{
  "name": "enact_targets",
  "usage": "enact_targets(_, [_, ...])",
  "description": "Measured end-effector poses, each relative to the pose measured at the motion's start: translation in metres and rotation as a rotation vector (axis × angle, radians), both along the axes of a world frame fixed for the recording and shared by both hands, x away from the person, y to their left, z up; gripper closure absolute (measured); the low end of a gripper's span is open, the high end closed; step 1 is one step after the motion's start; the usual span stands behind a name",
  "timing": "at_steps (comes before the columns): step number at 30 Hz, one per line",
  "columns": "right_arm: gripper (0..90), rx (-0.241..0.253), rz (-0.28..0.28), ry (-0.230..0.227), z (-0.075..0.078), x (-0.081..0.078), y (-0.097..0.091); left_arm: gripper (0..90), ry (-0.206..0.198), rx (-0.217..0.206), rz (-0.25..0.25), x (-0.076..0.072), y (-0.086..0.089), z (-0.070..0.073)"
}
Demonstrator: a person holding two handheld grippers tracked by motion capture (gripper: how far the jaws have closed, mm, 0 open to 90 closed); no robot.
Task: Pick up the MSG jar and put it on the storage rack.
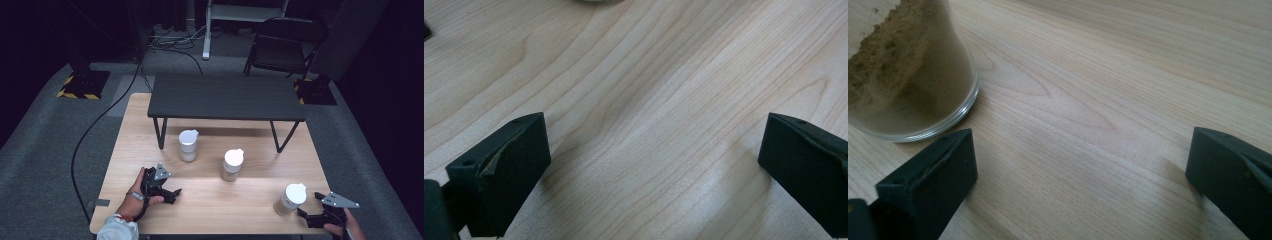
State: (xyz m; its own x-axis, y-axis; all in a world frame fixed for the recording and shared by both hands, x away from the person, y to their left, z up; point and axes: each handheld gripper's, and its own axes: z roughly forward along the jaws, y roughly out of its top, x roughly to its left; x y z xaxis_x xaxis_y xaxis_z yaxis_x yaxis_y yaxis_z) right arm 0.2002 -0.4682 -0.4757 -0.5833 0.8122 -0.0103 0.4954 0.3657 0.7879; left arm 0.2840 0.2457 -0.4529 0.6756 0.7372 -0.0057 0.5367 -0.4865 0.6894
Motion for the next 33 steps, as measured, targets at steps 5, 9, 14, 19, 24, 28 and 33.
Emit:
enact_targets(5, [0.0, 0.001, 0.0, 0.0, -0.0001, 0.0, -0.0001, 0.0, -0.001, 0.002, -0.002, 0.0002, 0.0, 0.0001])
enact_targets(9, [0.0, 0.001, 0.0, 0.0, -0.0002, -0.0001, 0.0, 0.0, -0.001, 0.002, -0.002, 0.0002, 0.0, 0.0001])
enact_targets(14, [0.0, 0.003, -0.004, -0.003, -0.0008, -0.0007, 0.0001, 0.0, -0.002, 0.002, -0.003, 0.0003, 0.0001, 0.0001])
enact_targets(19, [0.0, 0.003, -0.009, -0.003, -0.0008, -0.001, 0.0004, 0.0, -0.002, 0.002, 0.006, 0.0005, -0.0015, 0.0002])
enact_targets(24, [0.0, 0.004, -0.011, -0.004, -0.001, -0.0014, 0.0005, 0.7, -0.002, 0.008, 0.027, -0.0003, -0.0053, 0.0018])
enact_targets(28, [0.0, 0.004, -0.013, -0.004, -0.0011, -0.0016, 0.0005, 2.0, -0.007, -0.013, 0.035, -0.0015, -0.0042, 0.0031])
enact_targets(33, [0.0, 0.004, -0.015, -0.005, -0.0013, -0.002, 0.0005, 1.9, -0.03, -0.029, 0.041, -0.0062, -0.0032, 0.0071])
